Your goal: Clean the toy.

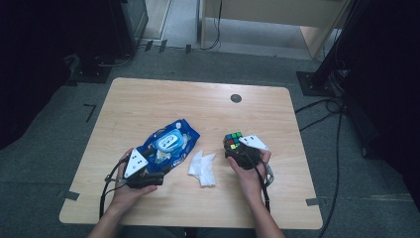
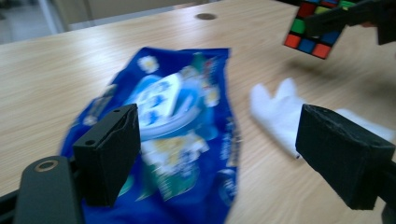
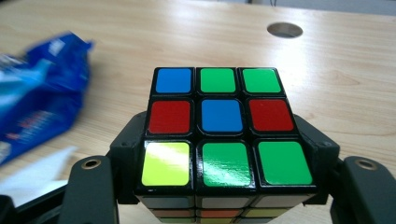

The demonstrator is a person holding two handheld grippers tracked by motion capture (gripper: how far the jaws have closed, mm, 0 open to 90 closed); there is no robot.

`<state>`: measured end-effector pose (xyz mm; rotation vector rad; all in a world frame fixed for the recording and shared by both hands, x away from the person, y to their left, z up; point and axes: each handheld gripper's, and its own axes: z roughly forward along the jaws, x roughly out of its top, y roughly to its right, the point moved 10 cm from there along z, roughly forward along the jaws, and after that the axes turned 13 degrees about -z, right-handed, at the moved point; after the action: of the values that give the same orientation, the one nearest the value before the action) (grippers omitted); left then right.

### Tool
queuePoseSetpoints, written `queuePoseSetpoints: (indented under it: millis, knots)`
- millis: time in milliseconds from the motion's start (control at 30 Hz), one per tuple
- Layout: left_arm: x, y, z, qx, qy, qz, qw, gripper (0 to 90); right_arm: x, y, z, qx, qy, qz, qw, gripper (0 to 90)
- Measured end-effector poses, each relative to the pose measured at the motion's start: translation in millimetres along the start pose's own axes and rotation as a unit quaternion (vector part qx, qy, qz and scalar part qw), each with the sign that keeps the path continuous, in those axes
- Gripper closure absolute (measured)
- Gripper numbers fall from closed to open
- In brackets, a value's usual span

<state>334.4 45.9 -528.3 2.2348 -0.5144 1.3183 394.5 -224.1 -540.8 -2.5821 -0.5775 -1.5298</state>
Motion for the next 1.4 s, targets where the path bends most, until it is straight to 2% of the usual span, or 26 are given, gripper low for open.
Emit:
queuePoseSetpoints:
  millis: [133,233,333,467,600,767,833,867,933,1000,1033,1067,1100,1167,1200,1400]
  knots:
    - [-4.2,-23.6,-9.7,0.032,-0.002,-0.019,0.9993,14.3,-8.2,6.3,15.4,-0.015,-0.020,-0.013,0.9996,34.0]
    - [-7.4,-38.7,-17.1,0.049,-0.007,-0.034,0.9982,14.3,-9.2,12.3,22.1,-0.022,-0.025,-0.009,0.9994,34.0]
    - [-9.3,-53.0,-23.9,0.067,-0.008,-0.052,0.9964,14.3,-10.2,15.4,26.5,-0.026,-0.023,-0.004,0.9994,33.9]
    - [-12.6,-70.7,-30.5,0.088,-0.010,-0.073,0.9934,14.3,-15.6,13.7,33.3,-0.029,-0.034,-0.008,0.9990,34.0]
    - [-13.6,-82.7,-35.7,0.101,-0.010,-0.092,0.9906,14.3,-15.6,12.5,34.5,-0.030,-0.031,-0.004,0.9991,34.0]
    - [-11.8,-89.3,-39.9,0.109,-0.007,-0.102,0.9888,14.4,-15.5,11.6,34.9,-0.028,-0.026,-0.002,0.9993,33.2]
    - [-11.3,-91.9,-40.3,0.111,-0.010,-0.103,0.9884,14.4,-14.0,11.7,32.7,-0.020,-0.021,0.011,0.9995,22.0]
    - [-10.6,-92.9,-40.7,0.111,-0.010,-0.105,0.9881,14.4,-11.3,11.6,29.4,-0.012,-0.015,0.024,0.9995,16.4]
    - [-8.3,-94.1,-41.6,0.109,-0.011,-0.111,0.9877,14.4,-8.2,13.5,20.4,-0.015,-0.017,0.023,0.9995,15.1]
    - [-5.9,-94.2,-44.4,0.104,-0.011,-0.119,0.9875,14.4,-6.2,19.9,8.1,-0.040,-0.016,0.015,0.9990,15.1]
    - [-5.9,-94.2,-44.4,0.104,-0.011,-0.119,0.9875,14.4,-4.9,21.8,1.0,-0.036,-0.010,0.018,0.9991,14.4]
    - [-6.6,-94.4,-47.5,0.100,-0.014,-0.119,0.9877,14.4,-3.8,23.7,-7.5,-0.021,-0.002,0.027,0.9994,12.5]
    - [-8.3,-95.1,-49.2,0.100,-0.019,-0.113,0.9885,14.4,-4.0,26.0,-12.2,-0.016,-0.002,0.033,0.9993,10.1]
    - [-11.8,-97.9,-51.8,0.100,-0.027,-0.111,0.9884,14.4,-5.7,34.2,-24.1,-0.006,0.000,0.041,0.9992,2.8]
    - [-13.1,-99.6,-53.1,0.099,-0.030,-0.112,0.9882,14.3,-8.2,38.5,-29.8,-0.001,-0.004,0.041,0.9991,0.1]
    - [-20.1,-107.0,-60.6,0.104,-0.035,-0.118,0.9869,14.3,-33.4,66.7,-59.6,-0.005,-0.023,0.053,0.9983,0.0]
